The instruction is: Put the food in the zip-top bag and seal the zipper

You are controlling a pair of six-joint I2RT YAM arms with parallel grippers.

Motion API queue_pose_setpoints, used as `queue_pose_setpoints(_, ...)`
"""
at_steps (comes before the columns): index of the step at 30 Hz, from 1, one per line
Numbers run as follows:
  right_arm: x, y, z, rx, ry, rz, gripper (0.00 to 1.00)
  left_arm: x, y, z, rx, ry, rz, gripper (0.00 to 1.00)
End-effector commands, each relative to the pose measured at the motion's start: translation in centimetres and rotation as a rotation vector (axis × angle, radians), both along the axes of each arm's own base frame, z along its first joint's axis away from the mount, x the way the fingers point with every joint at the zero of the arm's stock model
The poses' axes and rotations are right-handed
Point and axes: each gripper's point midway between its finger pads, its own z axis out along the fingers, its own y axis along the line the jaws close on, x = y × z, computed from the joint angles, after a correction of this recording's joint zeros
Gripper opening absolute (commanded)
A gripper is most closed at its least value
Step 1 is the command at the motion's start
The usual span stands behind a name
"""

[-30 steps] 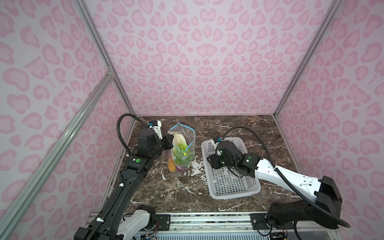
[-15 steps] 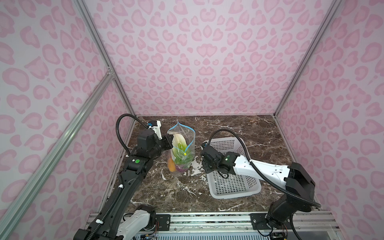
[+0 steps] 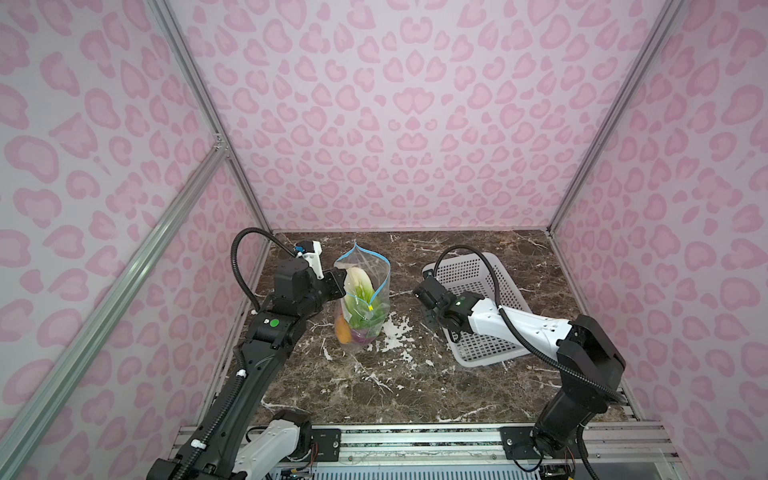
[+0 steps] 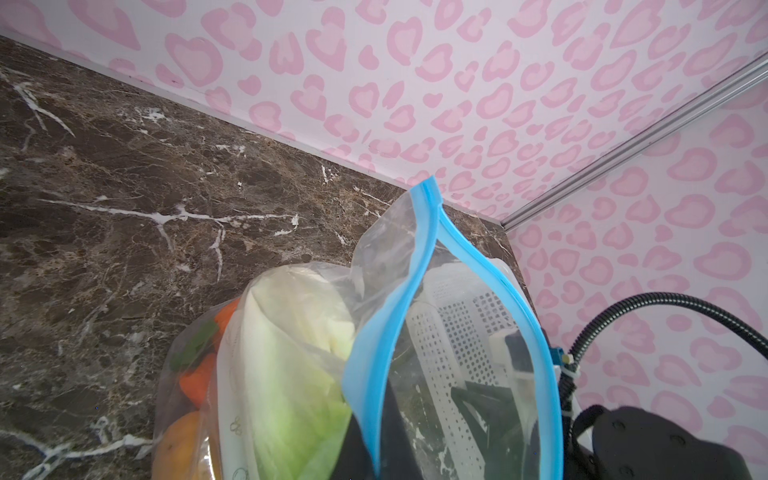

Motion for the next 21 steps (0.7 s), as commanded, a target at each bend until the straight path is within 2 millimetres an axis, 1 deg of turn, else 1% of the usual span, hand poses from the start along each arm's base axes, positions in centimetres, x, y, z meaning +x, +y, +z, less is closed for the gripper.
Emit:
queue_pose_setpoints(1, 0.3, -3.3, -1.7, -0.101, 0.053, -0.013, 0.16, 0.3, -0.1, 0.9, -0.016, -0.038, -0.003, 0.03)
queue_pose_setpoints(3, 1.6, -4.9, -1.7, -0.106, 0.045, -0.039, 0.17, 0.3, -0.3, 0.9, -0.02, -0.038, -0.013, 0.03)
queue_pose_setpoints(6, 3.0, -6.5, -1.5, -0.098, 0.052, -0.06, 0.22, 0.3, -0.9, 0.9, -0.026, -0.036, -0.044, 0.03)
queue_pose_setpoints(8, 3.6, -6.8, -0.8, -0.098, 0.041, -0.051, 0.28, 0.4, -1.5, 0.8, -0.032, -0.027, -0.078, 0.03)
queue_pose_setpoints(9, 3.8, -6.6, 0.0, -0.097, 0.023, -0.033, 0.33, 0.4, -1.7, 0.7, -0.037, -0.022, -0.096, 0.03)
queue_pose_setpoints(11, 4.0, -5.9, 1.7, -0.082, -0.009, 0.011, 0.45, 0.4, -2.4, 0.6, -0.048, -0.016, -0.133, 0.03)
queue_pose_setpoints(12, 4.0, -5.4, 2.9, -0.069, -0.032, 0.033, 0.5, 0.4, -2.8, 0.6, -0.055, -0.014, -0.154, 0.03)
queue_pose_setpoints(15, 3.4, -3.5, 6.5, -0.016, -0.084, 0.14, 0.59, 0.5, -3.5, 0.4, -0.067, -0.004, -0.195, 0.03)
queue_pose_setpoints(18, 2.0, -0.6, 10.6, 0.063, -0.146, 0.318, 0.61, 0.4, -4.0, 0.3, -0.075, -0.003, -0.227, 0.03)
queue_pose_setpoints(21, -0.4, 2.7, 14.0, 0.133, -0.221, 0.538, 0.58, 0.2, -4.6, 0.5, -0.083, -0.005, -0.264, 0.03)
